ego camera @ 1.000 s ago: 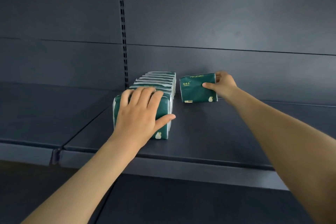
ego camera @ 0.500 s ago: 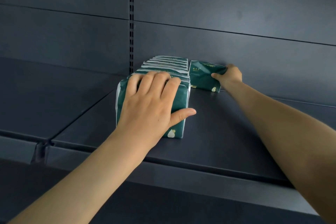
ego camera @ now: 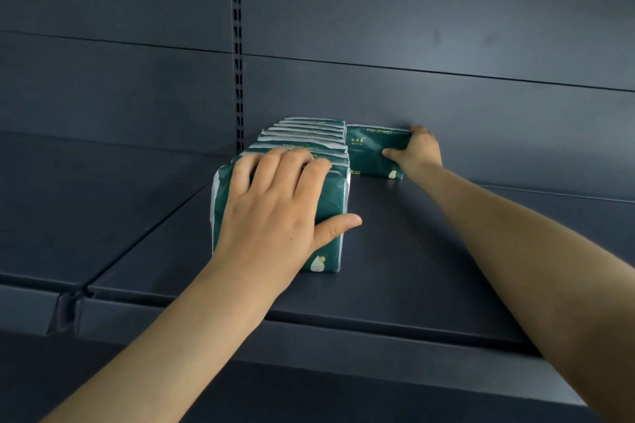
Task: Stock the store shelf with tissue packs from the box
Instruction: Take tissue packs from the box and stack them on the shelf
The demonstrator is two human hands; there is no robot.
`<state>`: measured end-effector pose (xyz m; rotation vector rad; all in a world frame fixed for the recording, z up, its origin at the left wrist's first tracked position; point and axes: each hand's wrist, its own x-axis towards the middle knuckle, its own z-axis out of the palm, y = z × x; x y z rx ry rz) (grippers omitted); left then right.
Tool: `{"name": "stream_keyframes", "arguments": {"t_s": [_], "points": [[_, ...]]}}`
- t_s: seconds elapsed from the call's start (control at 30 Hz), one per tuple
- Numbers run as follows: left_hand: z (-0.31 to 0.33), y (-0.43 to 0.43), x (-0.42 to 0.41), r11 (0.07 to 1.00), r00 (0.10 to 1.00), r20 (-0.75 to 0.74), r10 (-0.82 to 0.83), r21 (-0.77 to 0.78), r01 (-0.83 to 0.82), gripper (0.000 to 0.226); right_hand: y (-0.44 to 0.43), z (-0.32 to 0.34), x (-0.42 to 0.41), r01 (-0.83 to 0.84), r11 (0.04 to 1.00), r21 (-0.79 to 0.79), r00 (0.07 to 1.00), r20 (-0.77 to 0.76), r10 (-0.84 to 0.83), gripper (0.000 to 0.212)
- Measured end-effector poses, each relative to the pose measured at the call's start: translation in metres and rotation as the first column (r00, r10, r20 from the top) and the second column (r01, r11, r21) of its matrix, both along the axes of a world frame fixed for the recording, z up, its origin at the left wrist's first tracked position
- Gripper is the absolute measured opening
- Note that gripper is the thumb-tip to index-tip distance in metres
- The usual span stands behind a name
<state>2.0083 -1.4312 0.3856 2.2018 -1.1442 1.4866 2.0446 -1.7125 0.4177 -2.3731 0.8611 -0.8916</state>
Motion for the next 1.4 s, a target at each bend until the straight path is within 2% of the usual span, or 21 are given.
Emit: {"name": "stream_keyframes", "arguments": {"t_s": [0.17, 0.33, 0.5, 0.63, 0.87, 1.07, 1.4], "points": [[0.003, 0.000, -0.002, 1.000, 1.000, -0.023, -0.008, 0.014, 0.008, 0.072, 0.007, 0.006, -0.020, -0.018, 1.000, -0.002, 0.997, -0.071, 0.018, 0.062], [0.008, 0.005, -0.012, 0.997, 0.993, -0.116, 0.024, 0.073, -0.016, 0.065, 0.031, 0.020, -0.066, -0.115, 0.992, -0.049, 0.981, -0.164, 0.106, 0.063], [0.014, 0.013, -0.032, 0.979, 0.995, -0.035, 0.093, 0.183, -0.085, 0.049, 0.057, 0.046, -0.126, -0.148, 0.980, -0.134, 0.956, -0.273, 0.107, 0.060], [0.033, 0.032, -0.057, 0.973, 0.986, -0.138, 0.092, 0.222, -0.060, 0.047, 0.083, 0.068, -0.182, -0.161, 0.972, -0.172, 0.945, -0.310, 0.102, 0.061], [0.085, 0.077, -0.119, 0.944, 0.963, -0.256, 0.082, 0.330, 0.007, 0.046, 0.135, 0.084, -0.280, -0.148, 0.960, -0.236, 0.935, -0.351, 0.058, 0.063], [0.118, 0.102, -0.182, 0.932, 0.935, -0.352, 0.045, 0.351, 0.088, 0.046, 0.173, 0.091, -0.367, -0.106, 0.964, -0.245, 0.927, -0.375, 0.006, 0.065], [0.117, 0.122, -0.303, 0.868, 0.857, -0.490, 0.157, 0.482, 0.117, 0.039, 0.194, 0.073, -0.508, -0.106, 0.969, -0.221, 0.914, -0.406, 0.007, 0.063]]}}
